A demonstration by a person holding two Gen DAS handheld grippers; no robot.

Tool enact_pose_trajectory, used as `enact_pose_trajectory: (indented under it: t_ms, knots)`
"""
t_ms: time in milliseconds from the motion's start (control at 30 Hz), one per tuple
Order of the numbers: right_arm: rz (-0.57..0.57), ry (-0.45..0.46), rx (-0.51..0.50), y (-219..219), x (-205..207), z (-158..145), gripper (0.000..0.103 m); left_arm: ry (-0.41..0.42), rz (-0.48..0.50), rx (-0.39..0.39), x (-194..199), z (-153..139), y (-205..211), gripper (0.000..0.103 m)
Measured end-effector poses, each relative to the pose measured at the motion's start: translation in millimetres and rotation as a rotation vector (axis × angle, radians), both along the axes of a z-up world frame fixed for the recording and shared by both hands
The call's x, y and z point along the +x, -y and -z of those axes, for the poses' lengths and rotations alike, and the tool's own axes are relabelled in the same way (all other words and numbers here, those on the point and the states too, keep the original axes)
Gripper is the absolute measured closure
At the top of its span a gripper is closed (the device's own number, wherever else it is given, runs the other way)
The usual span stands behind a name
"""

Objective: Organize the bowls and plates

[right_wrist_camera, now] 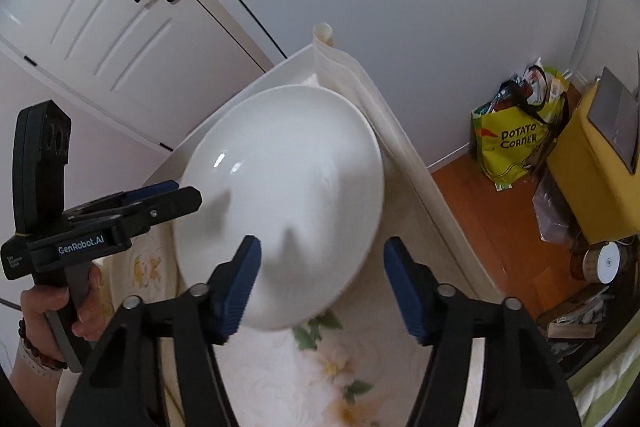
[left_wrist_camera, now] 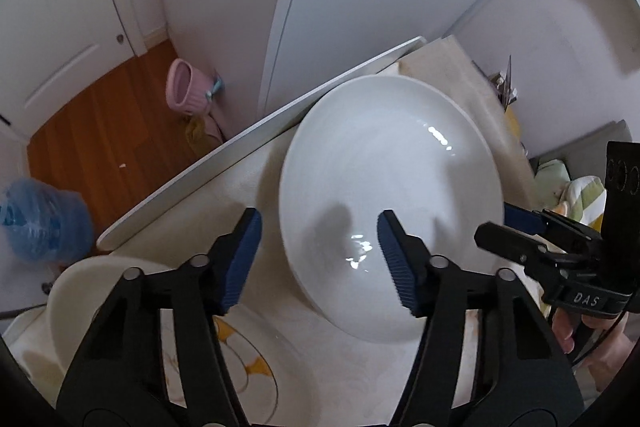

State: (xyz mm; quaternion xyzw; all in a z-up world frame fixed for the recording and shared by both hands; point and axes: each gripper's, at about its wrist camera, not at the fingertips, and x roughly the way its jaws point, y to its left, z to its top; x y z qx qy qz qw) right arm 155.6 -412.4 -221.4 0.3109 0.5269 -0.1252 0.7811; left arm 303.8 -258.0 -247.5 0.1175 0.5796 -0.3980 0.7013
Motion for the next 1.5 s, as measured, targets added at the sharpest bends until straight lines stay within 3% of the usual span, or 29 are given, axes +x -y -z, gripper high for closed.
enact_pose_trajectory:
  t_ms: [133,233,367,600,967,1200,1333,1500]
  knots:
    - [0.021,-0.027,-0.018,4.0,3.3,8.7,0.068,0.001,0.012,0.01,-0.3,8.6,-1.5,0.073]
    - [0.032,-0.024,-0.015,6.8,3.7,13.7,0.076,0.038,0.039,0.044,-4.8,12.1,1.6,0.081]
    - [0.034,-0.03,-0.046,6.7,3.5,17.4,0.085,0.059,0.04,0.037,-5.5,12.2,2.4,0.082]
    - [-0.014,-0.007,-0.064,10.9,1.7,19.4,0.085,0.112,0.03,0.043,-16.0,3.6,4.4,0.081]
    - [-0.09,0.077,-0.119,5.7,-5.7,-25.2,0.085,0.194,-0.032,0.003,-45.0,-52.1,-20.1,0.081]
    - [-0.251,0.138,-0.165,-36.0,-16.2,-76.2,0.085,0.255,-0.167,-0.038,-88.5,-107.8,-83.5,0.081]
    - [-0.337,0.166,-0.164,-71.2,-31.0,-94.1,0.085,0.271,-0.234,-0.04,-119.2,-122.9,-127.4,0.081]
    - [-0.419,0.17,-0.13,-117.1,-53.5,-95.3,0.085,0.276,-0.316,-0.012,-163.4,-128.1,-188.7,0.081]
